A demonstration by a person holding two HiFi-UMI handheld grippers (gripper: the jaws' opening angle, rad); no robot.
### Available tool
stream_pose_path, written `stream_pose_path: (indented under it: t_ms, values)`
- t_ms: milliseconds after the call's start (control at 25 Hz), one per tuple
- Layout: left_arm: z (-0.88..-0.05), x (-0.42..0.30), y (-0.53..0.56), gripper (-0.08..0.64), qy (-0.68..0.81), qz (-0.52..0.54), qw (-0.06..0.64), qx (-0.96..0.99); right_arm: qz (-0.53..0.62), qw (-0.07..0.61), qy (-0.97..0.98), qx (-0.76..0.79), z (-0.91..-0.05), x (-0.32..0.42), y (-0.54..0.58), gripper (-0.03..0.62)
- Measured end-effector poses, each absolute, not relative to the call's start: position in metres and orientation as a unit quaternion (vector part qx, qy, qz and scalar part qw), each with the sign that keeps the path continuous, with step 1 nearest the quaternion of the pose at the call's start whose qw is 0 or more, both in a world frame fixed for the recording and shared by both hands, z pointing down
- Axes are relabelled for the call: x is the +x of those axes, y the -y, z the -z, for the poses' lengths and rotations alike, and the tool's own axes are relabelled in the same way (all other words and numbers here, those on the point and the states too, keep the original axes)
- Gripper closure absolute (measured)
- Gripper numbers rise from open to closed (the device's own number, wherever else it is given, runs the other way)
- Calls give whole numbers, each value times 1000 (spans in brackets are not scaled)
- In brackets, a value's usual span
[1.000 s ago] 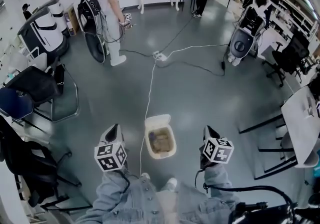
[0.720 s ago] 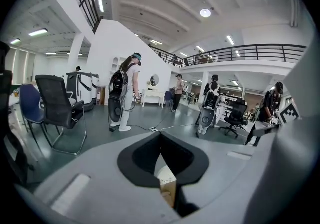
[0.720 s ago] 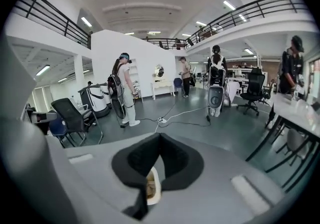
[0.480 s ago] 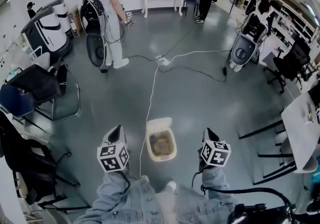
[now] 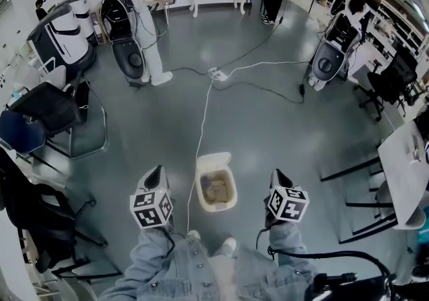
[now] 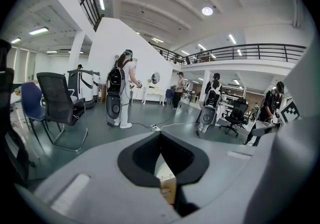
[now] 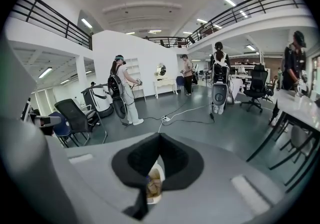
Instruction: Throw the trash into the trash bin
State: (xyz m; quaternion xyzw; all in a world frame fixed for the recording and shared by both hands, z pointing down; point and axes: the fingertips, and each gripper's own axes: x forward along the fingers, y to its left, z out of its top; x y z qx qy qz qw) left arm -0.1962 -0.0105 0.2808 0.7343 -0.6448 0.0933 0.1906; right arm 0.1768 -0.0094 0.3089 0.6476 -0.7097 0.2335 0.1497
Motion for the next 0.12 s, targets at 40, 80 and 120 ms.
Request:
stream_pose_path:
  t_ms: [40, 80, 120]
  values:
    - [-281, -196, 11, 551, 645, -94, 191, 734, -234, 149, 709, 648, -309, 177, 10, 589]
    - [-282, -196, 12, 551, 645, -94, 191, 734, -234, 149, 709, 648, -309, 176, 11, 589]
    - [-282, -197, 12, 551, 645, -95, 191, 734, -234, 148, 709, 649, -309, 176, 12, 589]
